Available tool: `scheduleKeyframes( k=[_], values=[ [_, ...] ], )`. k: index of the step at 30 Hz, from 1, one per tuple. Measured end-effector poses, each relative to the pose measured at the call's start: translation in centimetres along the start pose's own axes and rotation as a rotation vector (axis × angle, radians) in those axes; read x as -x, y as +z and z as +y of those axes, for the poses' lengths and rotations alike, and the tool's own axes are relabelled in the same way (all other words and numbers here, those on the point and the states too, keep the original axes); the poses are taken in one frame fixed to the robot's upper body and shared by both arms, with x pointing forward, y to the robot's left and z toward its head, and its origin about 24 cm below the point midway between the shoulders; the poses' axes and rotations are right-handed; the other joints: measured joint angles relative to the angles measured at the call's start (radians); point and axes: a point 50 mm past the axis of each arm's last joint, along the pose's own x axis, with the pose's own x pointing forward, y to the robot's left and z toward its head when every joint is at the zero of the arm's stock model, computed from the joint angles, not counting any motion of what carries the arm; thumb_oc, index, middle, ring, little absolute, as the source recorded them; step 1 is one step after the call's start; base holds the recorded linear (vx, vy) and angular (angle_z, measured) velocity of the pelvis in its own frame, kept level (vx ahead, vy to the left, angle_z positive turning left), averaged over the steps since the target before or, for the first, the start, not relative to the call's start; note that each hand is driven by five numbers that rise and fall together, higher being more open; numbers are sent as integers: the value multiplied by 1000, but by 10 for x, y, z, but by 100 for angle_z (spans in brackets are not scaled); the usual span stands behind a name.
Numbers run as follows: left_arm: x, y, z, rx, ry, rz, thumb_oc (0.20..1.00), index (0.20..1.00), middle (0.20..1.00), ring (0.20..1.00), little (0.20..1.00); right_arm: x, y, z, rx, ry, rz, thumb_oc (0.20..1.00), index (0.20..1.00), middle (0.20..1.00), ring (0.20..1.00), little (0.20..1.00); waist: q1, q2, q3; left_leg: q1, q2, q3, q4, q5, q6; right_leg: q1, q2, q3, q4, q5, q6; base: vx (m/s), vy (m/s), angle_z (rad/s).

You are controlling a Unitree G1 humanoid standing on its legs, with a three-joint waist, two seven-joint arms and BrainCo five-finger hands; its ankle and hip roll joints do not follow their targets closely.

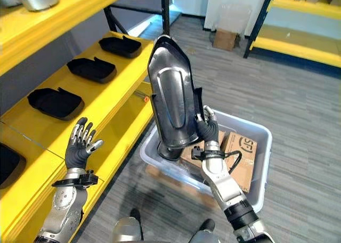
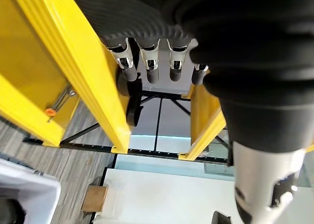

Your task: Move parts from the plastic box to the shelf.

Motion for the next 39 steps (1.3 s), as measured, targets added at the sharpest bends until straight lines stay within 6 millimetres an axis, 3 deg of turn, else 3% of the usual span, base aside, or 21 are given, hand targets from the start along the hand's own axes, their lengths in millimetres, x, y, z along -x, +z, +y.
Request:
scheduleKeyframes(
  k=[5,11,15,18,19,20,21,22,23,25,26,27,30,35,37,38,39],
  values=[
    [3,-1,3,-13,6,6,1000,1000,1000,1000,1000,20,-17,13,-68,62,126,200,200,200,200,200,6,-32,-33,-4,-33,-7,-28,10,11,19,-18,-11,-43,21,16,-43,220,13],
    [3,-2,4,-25,-34,19,1000,1000,1000,1000,1000,22,-21,20,-97,167,170,200,200,200,200,200,7,-54,-36,-18,-55,-21,-41,21,14,19,-28,-25,-72,52,20,-100,207,7],
    [3,-2,5,-28,-34,26,1000,1000,1000,1000,1000,30,-23,14,-82,186,188,200,200,200,200,200,7,-82,-20,-21,-70,-23,-44,13,15,17,-45,-34,-66,59,26,-103,109,5],
    [2,-1,6,-36,-59,29,1000,1000,1000,1000,1000,38,-33,-2,-92,129,235,200,200,200,200,200,-19,-120,0,-40,-92,-27,-44,1,32,-13,-76,-17,-16,67,34,-94,21,12],
    [0,-1,5,-36,-68,32,1000,1000,1000,1000,1000,39,-34,-5,-99,121,236,200,200,200,200,200,-27,-119,1,-45,-89,-35,-48,5,38,-23,-76,-10,4,77,30,-35,9,37],
    [-2,0,4,-40,-82,31,1000,1000,1000,1000,1000,47,-41,-11,-121,102,273,200,200,200,200,200,-50,-101,8,-49,-75,-65,-64,15,49,-28,-52,44,37,69,40,-22,7,53],
    [-3,2,4,-47,-96,26,1000,1000,1000,1000,1000,53,-46,-15,-130,89,300,200,200,200,200,200,-65,-96,10,-39,-64,-85,-86,40,64,-33,-16,81,71,8,78,-8,-1,41],
    [-3,3,4,-50,-114,23,1000,1000,1000,1000,1000,56,-48,-17,-136,88,311,200,200,200,200,200,-65,-100,8,-30,-59,-88,-115,64,52,-34,32,98,82,-63,76,21,-15,13],
    [-1,1,3,-46,-127,35,1000,1000,1000,1000,1000,55,-47,-18,-152,93,312,200,200,200,200,200,-65,-104,7,-17,-65,-86,-140,86,36,-5,57,114,30,-100,35,36,-33,5],
    [4,-6,-7,-18,-159,69,1000,1000,1000,1000,1000,53,-45,-21,-165,88,290,200,200,200,200,200,-85,-70,6,-6,-58,-112,-150,97,39,41,95,132,-29,-99,34,49,-105,40],
    [9,-15,-22,65,-169,108,1000,1000,1000,1000,1000,52,-46,-25,-162,86,293,200,200,200,200,200,-110,-37,-10,-13,-58,-158,-137,101,46,83,132,193,-61,-120,38,53,-164,94],
    [12,-21,-34,109,-184,138,1000,1000,1000,1000,1000,52,-49,-28,-159,79,298,200,200,200,200,200,-121,-27,-24,-20,-59,-192,-129,96,51,105,152,240,-85,-132,23,35,-218,84],
    [22,-40,-49,154,-187,244,1000,1000,1000,1000,1000,48,-49,-27,-158,84,290,200,200,200,200,200,-103,-4,-53,-20,-59,-209,-123,91,51,145,161,215,-138,-115,22,-19,-170,28],
    [34,-48,-40,143,-182,314,1000,1000,1000,1000,1000,54,-50,-24,-181,74,286,200,200,200,200,200,-97,-3,-75,-47,-73,-209,-130,110,30,161,154,174,-162,-106,24,-47,-120,28],
    [30,-47,-45,139,-223,309,1000,1000,1000,1000,1000,56,-51,-28,-179,36,284,200,200,200,200,200,-136,-1,-74,-96,-109,-144,-127,169,83,172,150,138,-162,-127,23,-126,-34,136],
    [28,-47,-51,134,-261,306,1000,1000,1000,1000,1000,55,-51,-31,-165,23,284,200,200,200,200,200,-128,33,-85,-105,-100,-70,-153,181,101,168,173,123,-148,-143,9,-164,-11,123],
    [29,-47,-49,123,-266,309,1000,1000,1000,1000,1000,53,-50,-29,-165,33,274,200,200,200,200,200,-117,50,-83,-110,-85,-68,-146,155,91,155,180,114,-111,-159,3,-128,4,74]
  ],
)
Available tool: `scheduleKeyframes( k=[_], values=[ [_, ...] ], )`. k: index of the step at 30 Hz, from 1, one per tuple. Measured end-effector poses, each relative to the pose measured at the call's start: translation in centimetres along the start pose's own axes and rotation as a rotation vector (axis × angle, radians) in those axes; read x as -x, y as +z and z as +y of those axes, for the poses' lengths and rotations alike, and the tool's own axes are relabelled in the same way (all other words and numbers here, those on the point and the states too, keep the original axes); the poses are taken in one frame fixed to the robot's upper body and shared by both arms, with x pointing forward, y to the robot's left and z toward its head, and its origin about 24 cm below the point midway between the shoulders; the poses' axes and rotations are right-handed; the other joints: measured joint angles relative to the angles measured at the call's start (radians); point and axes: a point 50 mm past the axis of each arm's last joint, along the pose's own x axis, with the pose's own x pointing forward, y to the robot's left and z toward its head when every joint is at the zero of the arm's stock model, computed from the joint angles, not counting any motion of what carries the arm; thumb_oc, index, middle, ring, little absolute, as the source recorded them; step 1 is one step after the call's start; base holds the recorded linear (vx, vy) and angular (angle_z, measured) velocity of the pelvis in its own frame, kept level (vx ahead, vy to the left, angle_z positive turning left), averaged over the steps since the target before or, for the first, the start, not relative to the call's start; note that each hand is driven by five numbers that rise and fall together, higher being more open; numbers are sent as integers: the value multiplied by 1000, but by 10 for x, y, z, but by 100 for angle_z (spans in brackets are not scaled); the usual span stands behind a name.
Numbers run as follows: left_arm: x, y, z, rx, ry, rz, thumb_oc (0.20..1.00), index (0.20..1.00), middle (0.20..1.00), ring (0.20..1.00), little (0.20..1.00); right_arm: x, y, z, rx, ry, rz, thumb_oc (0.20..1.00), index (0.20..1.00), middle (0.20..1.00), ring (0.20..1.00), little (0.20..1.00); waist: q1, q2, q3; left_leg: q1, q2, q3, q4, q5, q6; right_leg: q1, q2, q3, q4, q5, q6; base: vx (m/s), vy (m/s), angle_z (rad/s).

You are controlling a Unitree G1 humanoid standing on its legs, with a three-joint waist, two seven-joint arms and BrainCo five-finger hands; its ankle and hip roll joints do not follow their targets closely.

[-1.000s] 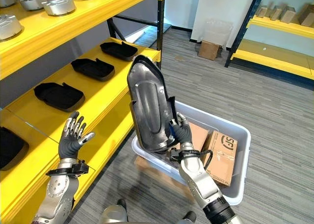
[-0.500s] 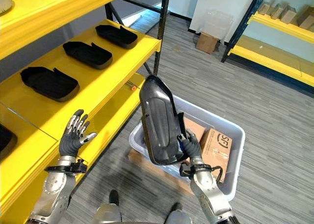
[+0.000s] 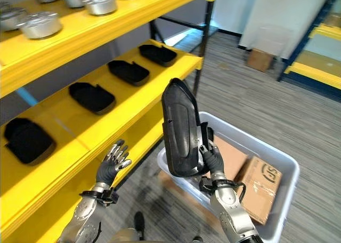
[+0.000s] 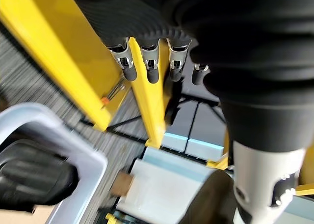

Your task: Move parts from the plastic box to the shelf.

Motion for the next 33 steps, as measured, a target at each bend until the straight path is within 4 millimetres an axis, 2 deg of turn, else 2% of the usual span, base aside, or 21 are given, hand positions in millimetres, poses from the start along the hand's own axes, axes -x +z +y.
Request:
scheduleKeyframes(
  k=[2,3,4,5,6,9,10,11,12,13,14,15,16,17,18,21,22,25,28,31,33],
  values=[
    [2,1,5,-22,3,7,1000,1000,1000,1000,1000,-1,2,2,7,13,-21,200,200,200,200,200,2,18,1,-33,39,39,50,-52,-46,-53,10,0,113,-52,-32,-89,43,27],
    [2,2,8,-37,4,7,1000,1000,1000,1000,1000,-1,3,4,3,15,-26,200,200,200,200,200,2,10,-1,-59,55,70,84,-100,-85,-88,6,1,170,-82,-70,-36,77,42],
    [2,4,13,-56,7,7,1000,1000,1000,1000,1000,-1,2,6,-5,16,-24,200,200,200,200,200,-4,-37,5,-72,65,142,119,-153,-104,-105,-42,-2,180,-98,-87,-21,91,35],
    [2,5,17,-62,17,9,1000,1000,1000,1000,1000,-1,0,5,-5,12,-21,200,200,200,200,200,-1,-77,18,-66,58,177,194,-145,-38,-105,-81,-9,179,-91,-96,-91,89,28],
    [2,5,18,-63,14,7,1000,1000,1000,1000,1000,1,0,2,4,1,-20,200,200,200,200,200,-9,-107,16,-39,73,184,282,-156,-35,-91,-119,-23,174,-67,-90,-127,172,24],
    [-3,7,11,-44,-19,-12,1000,1000,1000,1000,1000,1,5,-14,28,-63,-38,200,200,200,200,200,-66,-83,8,40,195,220,377,-150,-56,-68,-145,-89,185,-59,-85,-139,251,55],
    [-6,7,10,-45,-30,-14,1000,1000,1000,1000,1000,3,7,-23,38,-95,-48,200,200,200,200,200,-80,-75,4,62,237,260,378,-123,-78,-68,-166,-110,189,-50,-70,-167,334,67],
    [-9,6,8,-42,-39,-12,1000,1000,1000,1000,1000,4,8,-30,49,-116,-51,200,200,200,200,200,-87,-65,3,77,242,263,356,-69,-73,-70,-184,-118,196,-42,-56,-178,336,69],
    [-9,4,4,-19,-36,-16,1000,1000,1000,1000,1000,5,10,-36,79,-120,-53,200,200,200,200,200,-97,-34,2,97,233,255,321,104,-30,-78,-204,-122,220,-29,-35,-177,351,57],
    [-10,4,3,-9,-34,-19,1000,1000,1000,1000,1000,5,8,-37,86,-119,-45,200,200,200,200,200,-98,-26,2,110,195,255,283,60,-44,-102,-238,-119,271,-20,-27,-127,271,53],
    [-11,6,3,-15,-35,-32,1000,1000,1000,1000,1000,5,4,-30,69,-104,-33,200,200,200,200,200,-97,-30,5,122,155,267,243,43,-19,-130,-271,-112,311,0,-27,-149,348,39],
    [-12,9,5,-23,-26,-45,1000,1000,1000,1000,1000,5,0,-20,55,-67,-20,200,200,200,200,200,-91,-28,7,125,148,259,209,34,-12,-153,-250,-106,293,-46,10,-159,379,45],
    [-13,15,13,-70,-15,-56,1000,1000,1000,1000,1000,4,-5,-6,27,-22,-8,200,200,200,200,200,-72,-53,9,118,137,259,179,21,-27,-127,-179,-104,161,16,-17,-213,516,47],
    [-15,12,12,-60,-3,-54,1000,1000,1000,1000,1000,2,-4,-4,33,-13,-13,200,200,200,200,200,-62,-31,16,124,143,262,160,-6,-62,-99,-171,-112,134,54,-6,-192,495,57],
    [-15,12,11,-63,-3,-54,1000,1000,1000,1000,1000,0,-2,-4,35,-13,-19,200,200,200,200,200,-54,-29,15,125,131,262,148,-21,-73,-95,-172,-118,134,53,-4,-169,463,49],
    [-11,10,11,-102,1,-57,1000,1000,1000,1000,1000,-3,6,-8,35,-36,-49,200,200,200,200,200,-44,-31,16,133,85,244,97,-92,-83,-74,-203,-141,136,72,28,-143,422,56],
    [-8,10,17,-123,25,-51,1000,1000,1000,1000,1000,-4,5,-4,19,-28,-49,200,200,200,200,200,-31,-67,25,127,50,232,91,-109,-71,-72,-231,-139,128,87,42,-159,500,38],
    [2,10,34,-178,69,-20,1000,1000,1000,1000,1000,-2,0,6,-25,-19,-29,200,200,200,200,200,0,-126,34,91,-2,205,96,-135,-42,-65,-276,-131,115,108,43,-187,425,38],
    [8,14,47,-205,100,-26,1000,1000,1000,1000,1000,0,0,14,-47,9,-30,200,200,200,200,200,25,-150,53,34,-24,155,114,-126,-18,-67,-290,-115,114,134,37,-167,333,60],
    [9,15,48,-219,86,-30,1000,1000,1000,1000,1000,-4,10,22,-45,50,-74,200,200,200,200,200,52,-152,81,-16,-34,128,168,-138,12,-75,-311,-117,126,168,34,-160,333,45],
    [6,19,48,-225,69,-51,1000,1000,1000,1000,1000,-5,13,24,-41,48,-89,200,200,200,200,200,61,-167,82,-12,-51,131,134,-134,10,-92,-320,-141,122,204,-5,-92,242,24]
  ],
)
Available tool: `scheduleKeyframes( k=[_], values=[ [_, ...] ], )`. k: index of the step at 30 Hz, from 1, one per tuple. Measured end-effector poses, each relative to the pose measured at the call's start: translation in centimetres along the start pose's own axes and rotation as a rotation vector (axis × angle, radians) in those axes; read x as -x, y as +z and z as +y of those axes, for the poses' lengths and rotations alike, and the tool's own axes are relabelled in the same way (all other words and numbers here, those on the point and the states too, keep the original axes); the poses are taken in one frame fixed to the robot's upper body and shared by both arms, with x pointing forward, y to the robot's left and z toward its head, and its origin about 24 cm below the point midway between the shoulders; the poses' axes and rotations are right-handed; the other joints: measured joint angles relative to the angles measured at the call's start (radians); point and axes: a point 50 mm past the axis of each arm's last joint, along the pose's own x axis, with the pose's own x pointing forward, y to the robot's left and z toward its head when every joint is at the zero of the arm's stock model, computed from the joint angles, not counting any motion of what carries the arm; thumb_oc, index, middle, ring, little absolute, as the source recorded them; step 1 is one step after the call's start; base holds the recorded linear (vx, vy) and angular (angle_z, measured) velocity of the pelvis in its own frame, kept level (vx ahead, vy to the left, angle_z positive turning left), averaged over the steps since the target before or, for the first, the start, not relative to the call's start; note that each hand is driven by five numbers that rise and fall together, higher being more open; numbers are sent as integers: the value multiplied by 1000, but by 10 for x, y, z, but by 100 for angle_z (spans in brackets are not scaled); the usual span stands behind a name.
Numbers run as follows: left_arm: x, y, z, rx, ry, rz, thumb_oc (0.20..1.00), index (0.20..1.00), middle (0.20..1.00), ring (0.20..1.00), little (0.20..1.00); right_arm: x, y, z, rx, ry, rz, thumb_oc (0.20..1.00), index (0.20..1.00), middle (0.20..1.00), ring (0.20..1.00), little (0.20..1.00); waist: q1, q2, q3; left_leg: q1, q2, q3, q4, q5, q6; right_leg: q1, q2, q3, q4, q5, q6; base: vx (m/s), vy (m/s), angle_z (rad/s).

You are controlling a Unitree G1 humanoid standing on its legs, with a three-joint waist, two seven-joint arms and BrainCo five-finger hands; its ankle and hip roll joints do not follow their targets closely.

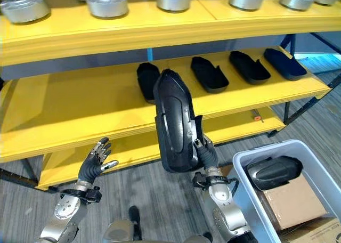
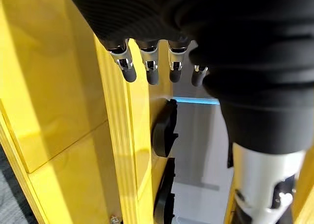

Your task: Move parts from the plastic box to the shelf.

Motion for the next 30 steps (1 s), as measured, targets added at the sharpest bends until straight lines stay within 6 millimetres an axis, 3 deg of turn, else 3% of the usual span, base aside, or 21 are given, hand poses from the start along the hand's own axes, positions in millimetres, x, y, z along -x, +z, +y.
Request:
scheduleKeyframes(
  k=[1,2,3,4,5,6,8,10,11,12,18,30],
  values=[
    [-5,6,1,-15,-22,-24,1000,1000,1000,1000,1000,-3,9,5,-10,13,-39,200,200,200,200,200,2,-26,16,-58,2,21,165,-59,47,-9,-31,-10,3,-35,26,-76,216,-2],
    [-5,4,-1,-1,-19,-21,1000,1000,1000,1000,1000,-6,14,6,7,28,-60,200,200,200,200,200,1,-1,24,-115,35,20,284,-139,48,3,-30,-3,-1,-34,48,-29,188,7],
    [-9,5,-4,14,-20,-30,1000,1000,1000,1000,1000,-6,13,6,8,29,-56,200,200,200,200,200,-16,19,33,-115,42,17,256,-142,42,-19,-13,4,60,-27,33,37,178,39],
    [-21,17,-5,18,-35,-83,1000,1000,1000,1000,1000,-5,14,5,8,30,-59,200,200,200,200,200,-30,-23,33,-114,3,21,224,-147,46,-75,42,27,84,-188,68,-7,99,68],
    [-24,15,-12,65,-26,-80,1000,1000,1000,1000,1000,-1,18,-1,55,46,-65,200,200,200,200,200,-50,16,26,-73,25,-1,389,-247,50,-34,114,98,33,-197,83,13,75,58],
    [-22,11,-16,104,-21,-69,1000,1000,1000,1000,1000,1,14,-4,77,47,-46,200,200,200,200,200,-56,19,26,-25,3,-8,312,-280,50,-5,120,130,23,-178,92,0,0,0],
    [-12,4,-25,158,-12,-51,1000,1000,1000,1000,1000,8,8,-6,95,53,-12,200,200,200,200,200,-61,54,-5,58,9,23,134,-184,31,-19,223,128,44,-186,58,68,17,-26],
    [-11,5,-28,152,-34,-52,1000,1000,1000,1000,1000,10,7,-7,93,54,-10,200,200,200,200,200,-82,16,-33,111,-40,22,0,-116,36,-12,285,142,4,-182,45,81,5,6],
    [-11,4,-31,160,-40,-49,1000,1000,1000,1000,1000,10,7,-8,97,55,-8,200,200,200,200,200,-88,8,-44,126,-60,21,-35,-98,42,10,291,142,-47,-187,-15,135,-13,14],
    [-10,2,-36,170,-56,-39,1000,1000,1000,1000,1000,10,7,-8,99,61,-5,200,200,200,200,200,-95,10,-52,147,-70,14,-69,-69,48,58,312,138,-117,-155,-19,142,-26,15],
    [-3,-7,-39,188,-50,17,1000,1000,1000,1000,1000,10,4,-19,147,56,18,200,200,200,200,200,-102,87,-76,171,-80,-32,-140,-29,42,102,331,134,-172,-150,-35,107,-29,26],
    [4,-13,-34,163,-52,65,1000,1000,1000,1000,1000,10,11,-16,249,69,-69,200,200,200,200,200,-104,90,-78,157,-82,-54,-144,-28,39,101,334,124,-172,-165,-24,105,-65,5]
  ],
)
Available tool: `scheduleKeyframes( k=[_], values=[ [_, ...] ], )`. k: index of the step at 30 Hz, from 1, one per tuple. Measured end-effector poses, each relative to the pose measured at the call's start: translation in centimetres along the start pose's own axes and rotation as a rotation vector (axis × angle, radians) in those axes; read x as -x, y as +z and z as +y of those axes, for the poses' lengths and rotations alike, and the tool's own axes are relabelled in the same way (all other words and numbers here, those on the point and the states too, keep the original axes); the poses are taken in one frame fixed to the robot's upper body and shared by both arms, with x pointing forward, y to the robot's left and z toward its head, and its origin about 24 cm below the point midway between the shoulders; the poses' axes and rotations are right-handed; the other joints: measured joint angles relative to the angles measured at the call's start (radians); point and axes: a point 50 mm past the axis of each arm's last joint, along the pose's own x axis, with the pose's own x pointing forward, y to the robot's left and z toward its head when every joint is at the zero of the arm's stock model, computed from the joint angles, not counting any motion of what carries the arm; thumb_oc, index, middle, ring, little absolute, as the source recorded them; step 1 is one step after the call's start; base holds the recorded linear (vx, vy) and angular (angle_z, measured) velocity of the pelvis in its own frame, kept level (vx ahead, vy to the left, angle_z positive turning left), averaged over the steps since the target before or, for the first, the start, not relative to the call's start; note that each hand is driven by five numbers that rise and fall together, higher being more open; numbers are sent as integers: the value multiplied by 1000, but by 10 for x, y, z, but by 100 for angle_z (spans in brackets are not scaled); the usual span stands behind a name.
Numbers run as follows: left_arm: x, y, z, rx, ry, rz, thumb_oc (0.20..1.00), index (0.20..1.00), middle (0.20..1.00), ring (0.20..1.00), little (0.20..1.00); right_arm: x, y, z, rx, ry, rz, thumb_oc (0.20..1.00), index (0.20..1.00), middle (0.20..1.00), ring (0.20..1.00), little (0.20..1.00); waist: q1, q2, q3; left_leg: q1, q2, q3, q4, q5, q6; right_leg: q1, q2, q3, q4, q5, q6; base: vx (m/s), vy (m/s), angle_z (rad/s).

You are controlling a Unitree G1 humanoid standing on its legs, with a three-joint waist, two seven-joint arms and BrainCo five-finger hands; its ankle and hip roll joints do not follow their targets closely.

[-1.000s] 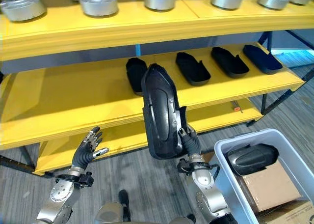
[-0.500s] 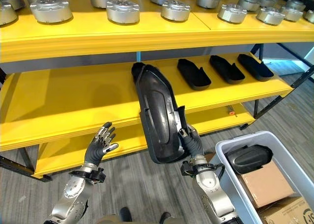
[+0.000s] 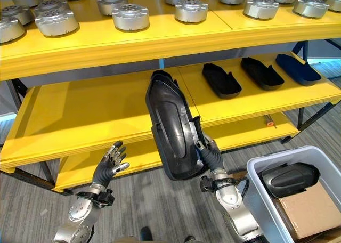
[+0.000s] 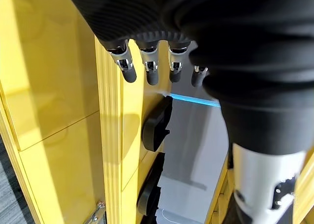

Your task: Move parts from the plastic box to the shelf.

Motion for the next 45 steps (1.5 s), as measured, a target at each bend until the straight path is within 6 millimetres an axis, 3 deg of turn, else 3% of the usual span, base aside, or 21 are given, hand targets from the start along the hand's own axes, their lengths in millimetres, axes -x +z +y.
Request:
scheduleKeyframes(
  k=[6,8,10,11,12,14,15,17,20,21,22,23,24,25,26,28,31,33,39,43,45],
  values=[
    [7,-5,8,-51,-37,69,1000,1000,1000,1000,1000,1,-2,-1,-15,-23,10,200,200,200,200,200,0,-3,11,-36,0,-7,44,4,-2,-11,-7,-14,9,-14,-4,27,-104,14],
    [2,2,14,-81,-40,49,1000,1000,1000,1000,1000,-3,1,-1,-13,-33,-3,200,200,200,200,200,9,-33,55,-158,12,-1,257,1,-19,-48,-38,-13,41,-30,-29,-35,-51,23],
    [-4,7,12,-76,-47,29,1000,1000,1000,1000,1000,-10,5,0,2,-28,-22,200,200,200,200,200,33,-43,93,-260,43,11,440,39,-72,-78,-81,-6,93,-29,-57,27,83,-14],
    [-4,6,10,-67,-48,28,1000,1000,1000,1000,1000,-14,5,3,15,-15,-25,200,200,200,200,200,31,-44,103,-271,68,31,501,26,-69,-76,-88,0,104,-31,-68,63,175,-27],
    [-4,5,8,-65,-59,32,1000,1000,1000,1000,1000,-14,3,5,13,-13,-19,200,200,200,200,200,19,-43,107,-258,143,77,566,-40,-47,-55,-82,-7,98,-32,-71,72,229,-9],
    [-5,6,4,-37,-70,21,1000,1000,1000,1000,1000,-13,5,2,21,-18,-23,200,200,200,200,200,-25,-41,106,-191,254,66,488,-53,-70,-40,-81,-3,97,-39,-67,18,349,2],
    [-7,6,0,-26,-85,16,1000,1000,1000,1000,1000,-10,5,-6,24,-41,-24,200,200,200,200,200,-44,-36,104,-160,297,43,404,-44,-85,-46,-84,0,105,-29,-54,-39,484,1],
    [-12,7,-4,-19,-114,14,1000,1000,1000,1000,1000,-7,4,-19,50,-69,-17,200,200,200,200,200,-65,-8,95,-125,407,5,271,16,-172,-111,-88,10,163,-38,-39,-74,497,-2],
    [-24,3,-15,-12,-164,14,1000,1000,1000,1000,1000,-6,4,-26,91,-68,-12,200,200,200,200,200,-77,-10,117,-122,498,12,235,70,-188,-187,-186,45,262,-35,-17,-90,391,3],
    [-25,-1,-21,-1,-178,26,1000,1000,1000,1000,1000,-5,4,-26,105,-57,-7,200,200,200,200,200,-95,-7,117,-104,475,46,224,110,-165,-196,-247,40,307,-38,16,-162,323,21],
    [-24,-3,-32,42,-186,7,1000,1000,1000,1000,1000,-6,6,-30,150,-32,-10,200,200,200,200,200,-105,41,111,-86,434,54,246,298,-93,-203,-289,41,334,-14,70,-129,287,25],
    [-22,-4,-31,51,-174,0,1000,1000,1000,1000,1000,-8,2,-24,138,-21,3,200,200,200,200,200,-107,51,109,-58,396,114,236,145,-156,-220,-339,46,373,-5,83,-93,219,15],
    [-27,2,-27,35,-165,-18,1000,1000,1000,1000,1000,-7,-3,-12,97,-6,15,200,200,200,200,200,-84,43,129,-54,365,132,208,117,-148,-290,-356,56,472,-46,89,-41,306,34],
    [-26,5,-10,14,-96,-26,1000,1000,1000,1000,1000,-5,-7,0,81,51,27,200,200,200,200,200,-47,52,137,-69,363,126,173,120,-151,-293,-234,70,447,-117,48,-15,343,67],
    [-12,0,-4,17,-71,-5,1000,1000,1000,1000,1000,-3,-9,0,72,35,38,200,200,200,200,200,-31,50,134,-36,334,108,148,118,-153,-191,-233,60,331,-42,88,1,399,63],
    [2,-7,3,1,-58,40,1000,1000,1000,1000,1000,-9,1,-7,61,-1,-9,200,200,200,200,200,-21,35,124,-13,311,104,123,77,-204,-147,-241,51,273,-14,115,13,197,28],
    [8,-11,7,-7,-48,62,1000,1000,1000,1000,1000,-8,-1,-6,54,2,0,200,200,200,200,200,-6,-18,91,-21,298,102,120,79,-198,-123,-238,48,201,32,118,12,96,3],
    [10,-12,6,-2,-43,66,1000,1000,1000,1000,1000,-5,-3,-4,53,10,11,200,200,200,200,200,-2,-32,77,-21,297,98,108,86,-195,-105,-231,39,168,43,119,7,62,8],
    [9,-12,3,14,-26,59,1000,1000,1000,1000,1000,-10,1,1,54,30,-7,200,200,200,200,200,36,-32,69,-60,298,53,94,119,-194,-90,-217,-1,125,73,120,9,-2,23],
    [6,-10,2,12,-36,55,1000,1000,1000,1000,1000,-43,26,5,56,2,-112,200,200,200,200,200,109,-46,80,-94,300,7,109,123,-191,-76,-213,-42,125,70,120,22,-32,28],
    [3,-8,1,9,-44,50,1000,1000,1000,1000,1000,-55,30,7,57,-6,-119,200,200,200,200,200,115,-48,88,-116,300,-13,117,124,-189,-78,-213,-61,128,67,119,-14,-1,23]
  ],
)
